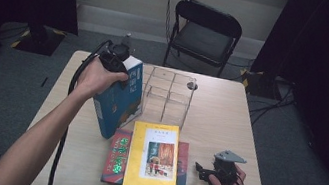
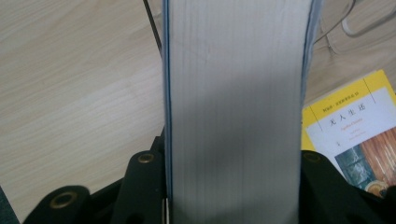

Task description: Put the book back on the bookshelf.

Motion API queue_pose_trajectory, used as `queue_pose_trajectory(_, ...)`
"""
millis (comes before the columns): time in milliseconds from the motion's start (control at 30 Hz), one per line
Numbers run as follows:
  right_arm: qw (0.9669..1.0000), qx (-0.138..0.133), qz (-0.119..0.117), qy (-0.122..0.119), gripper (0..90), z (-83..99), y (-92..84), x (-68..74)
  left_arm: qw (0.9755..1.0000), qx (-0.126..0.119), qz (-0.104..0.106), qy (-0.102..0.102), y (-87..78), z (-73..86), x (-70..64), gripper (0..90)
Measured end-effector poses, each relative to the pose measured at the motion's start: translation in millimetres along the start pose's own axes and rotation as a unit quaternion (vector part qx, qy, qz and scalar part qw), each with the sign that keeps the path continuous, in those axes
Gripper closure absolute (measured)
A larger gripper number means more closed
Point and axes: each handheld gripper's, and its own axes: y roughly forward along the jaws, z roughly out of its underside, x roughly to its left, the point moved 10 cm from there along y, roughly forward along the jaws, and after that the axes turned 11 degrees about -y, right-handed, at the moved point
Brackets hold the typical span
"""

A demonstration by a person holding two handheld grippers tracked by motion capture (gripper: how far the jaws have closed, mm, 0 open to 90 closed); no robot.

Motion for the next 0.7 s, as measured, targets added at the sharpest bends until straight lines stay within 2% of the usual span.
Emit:
queue_pose_trajectory(133, 1.0, 0.0, 0.0, -0.001, 15.4, 0.1, 0.0, -0.1, 1.0, -0.002, -0.002, -0.008, 1.3, -5.3, 2.0, 61.3)
queue_pose_trajectory(200, 1.0, 0.0, 0.0, 0.0, 15.4, 0.0, 0.0, 0.0, 0.9997, -0.005, -0.003, -0.026, 2.3, -12.3, 4.5, 61.3)
queue_pose_trajectory(233, 1.0, 0.0, 0.0, -0.001, 15.4, 0.1, 0.0, -0.2, 0.9998, -0.003, -0.001, -0.022, 2.3, -14.9, 4.6, 61.3)
queue_pose_trajectory(267, 1.0, 0.0, 0.0, 0.0, 15.4, 0.0, 0.0, 0.0, 0.9996, -0.005, -0.001, -0.029, 2.4, -18.3, 4.3, 61.3)
queue_pose_trajectory(467, 1.0, 0.0, 0.0, -0.001, 15.4, -0.2, 0.3, 0.0, 0.9995, -0.005, -0.001, -0.031, 1.5, -31.8, 0.8, 61.3)
queue_pose_trajectory(500, 1.0, 0.0, 0.0, -0.001, 15.4, -0.3, 0.3, 0.0, 0.9994, -0.009, -0.003, -0.032, 0.4, -39.3, -0.6, 61.3)
queue_pose_trajectory(600, 1.0, 0.0, 0.0, -0.001, 15.4, -0.2, 0.3, 0.0, 0.999, -0.015, -0.006, -0.041, -0.4, -45.7, -1.0, 61.3)
queue_pose_trajectory(633, 1.0, 0.0, 0.0, -0.002, 15.4, -0.3, 0.4, 0.0, 0.9988, -0.017, -0.006, -0.045, -0.6, -53.0, -1.0, 61.3)
queue_pose_trajectory(667, 1.0, 0.0, 0.0, -0.002, 15.4, -0.3, 0.4, 0.0, 0.9988, -0.017, -0.006, -0.045, -0.6, -53.0, -1.0, 61.2)
queue_pose_trajectory(700, 1.0, -0.001, -0.001, -0.002, 15.3, -0.4, 0.4, 0.2, 0.9989, -0.018, -0.007, -0.044, 1.2, -59.7, -1.4, 61.3)
